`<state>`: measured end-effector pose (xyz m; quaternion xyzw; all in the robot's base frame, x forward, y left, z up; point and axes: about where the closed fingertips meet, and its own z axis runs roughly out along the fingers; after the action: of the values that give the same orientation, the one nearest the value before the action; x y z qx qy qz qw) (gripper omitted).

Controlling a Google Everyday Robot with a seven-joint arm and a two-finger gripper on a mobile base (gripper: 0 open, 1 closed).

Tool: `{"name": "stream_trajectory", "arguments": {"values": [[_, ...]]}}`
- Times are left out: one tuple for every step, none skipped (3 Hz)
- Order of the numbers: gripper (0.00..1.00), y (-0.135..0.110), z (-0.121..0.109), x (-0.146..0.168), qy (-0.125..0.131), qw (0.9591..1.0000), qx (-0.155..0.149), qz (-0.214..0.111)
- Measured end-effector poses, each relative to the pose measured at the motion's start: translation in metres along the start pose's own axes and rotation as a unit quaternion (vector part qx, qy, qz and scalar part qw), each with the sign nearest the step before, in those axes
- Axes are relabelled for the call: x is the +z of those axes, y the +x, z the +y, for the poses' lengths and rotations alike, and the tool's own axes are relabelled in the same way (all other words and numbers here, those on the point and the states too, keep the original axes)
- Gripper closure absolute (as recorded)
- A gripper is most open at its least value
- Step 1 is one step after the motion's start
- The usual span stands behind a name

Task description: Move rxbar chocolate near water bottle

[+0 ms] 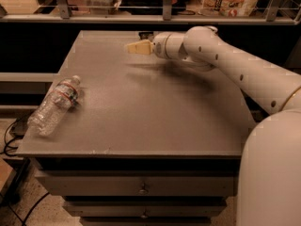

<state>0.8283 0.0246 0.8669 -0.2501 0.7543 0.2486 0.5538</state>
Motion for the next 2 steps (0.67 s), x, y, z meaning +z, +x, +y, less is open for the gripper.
{"name": "stream_trajectory", "arguments": {"values": [[0.00, 0.0057, -0.0093, 0.0093, 0.006, 1.0000, 0.001, 0.006], [0.00, 0.0107, -0.0156, 0.0183, 0.007, 1.0000, 0.002, 0.003]]}}
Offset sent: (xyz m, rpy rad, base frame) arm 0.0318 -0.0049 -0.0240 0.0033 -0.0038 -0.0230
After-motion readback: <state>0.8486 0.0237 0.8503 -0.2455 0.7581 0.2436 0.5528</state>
